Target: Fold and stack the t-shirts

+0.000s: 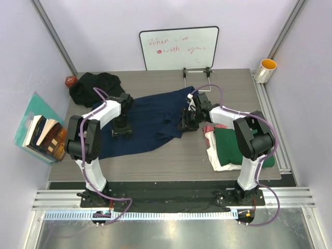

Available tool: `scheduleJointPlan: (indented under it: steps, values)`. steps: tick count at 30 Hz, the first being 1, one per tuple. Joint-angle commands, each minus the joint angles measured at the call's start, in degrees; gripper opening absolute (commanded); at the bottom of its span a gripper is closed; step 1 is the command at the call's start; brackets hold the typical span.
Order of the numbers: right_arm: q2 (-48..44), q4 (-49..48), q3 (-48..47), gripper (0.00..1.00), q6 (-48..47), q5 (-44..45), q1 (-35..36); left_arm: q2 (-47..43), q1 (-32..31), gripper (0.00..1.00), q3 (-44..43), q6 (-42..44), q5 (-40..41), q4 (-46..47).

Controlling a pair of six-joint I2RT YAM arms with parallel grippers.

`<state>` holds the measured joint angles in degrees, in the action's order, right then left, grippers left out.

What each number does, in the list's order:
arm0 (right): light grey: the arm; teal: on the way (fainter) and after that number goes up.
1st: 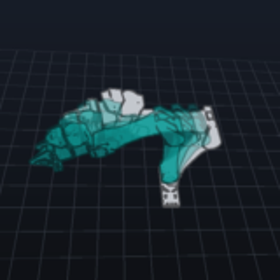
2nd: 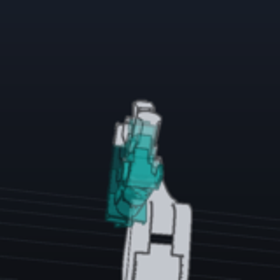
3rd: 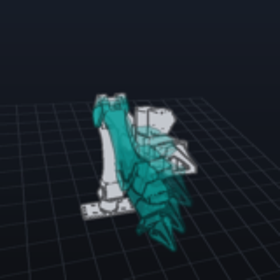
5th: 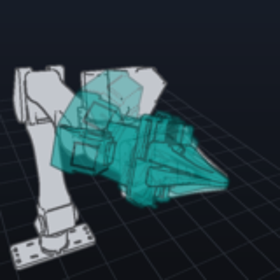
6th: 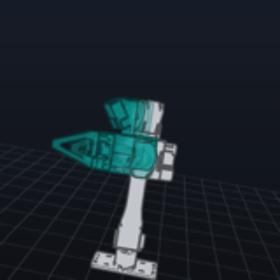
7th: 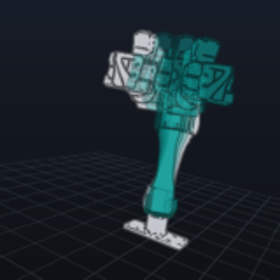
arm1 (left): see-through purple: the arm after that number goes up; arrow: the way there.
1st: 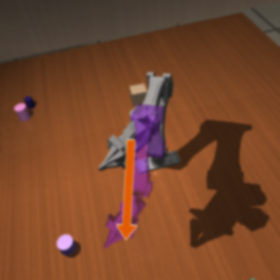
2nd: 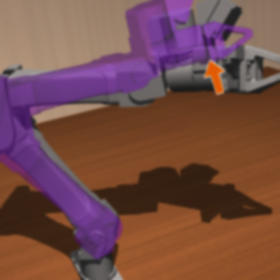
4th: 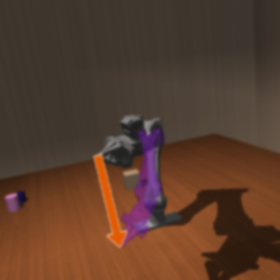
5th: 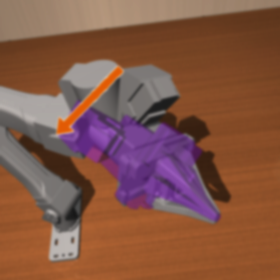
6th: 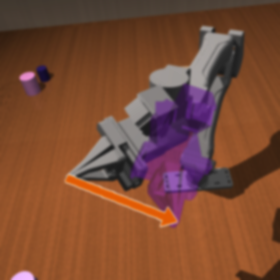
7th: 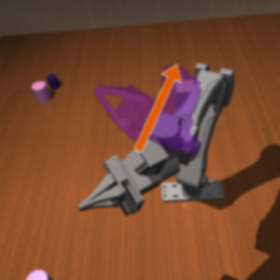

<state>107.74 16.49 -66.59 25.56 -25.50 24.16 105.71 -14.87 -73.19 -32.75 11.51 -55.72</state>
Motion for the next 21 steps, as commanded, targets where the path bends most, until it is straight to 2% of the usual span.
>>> scheduleJointPlan:
  steps: [1, 5, 9, 12, 18, 21]
  values:
    - [-0.2, -2.6, -0.4, 0.41, 0.2, -2.4, 0.0, 0.3, 0.2, 0.5, -0.8, 0.1, 0.5, 0.1]
    - [-0.2, -2.7, -0.3, 0.3, 0.0, -2.8, 0.1, 0.3, 0.2, 0.5, -0.6, 0.0, 0.4, 0.3]
    - [-0.6, -2.6, -0.2, 0.1, 0.1, -3.1, 0.0, 0.2, 0.2, 0.5, -0.6, 0.0, 0.4, 0.3]
    - [-1.3, -2.4, -0.4, 0.01, 0.1, -3.1, 0.1, 0.2, 0.2, 0.5, -0.6, -0.1, 0.5, 0.3]
    - [-3.9, 1.2, -3.4, 0.01, 0.2, -3.9, 0.1, -1.4, 0.5, 0.56, 0.2, -0.1, 6.5, -0.3]
    - [-5.2, 3.8, -5.2, 0.01, -0.3, -3.3, 0.1, -4.1, 3.4, 0.58, 2.9, -0.6, 6.3, 0.0]
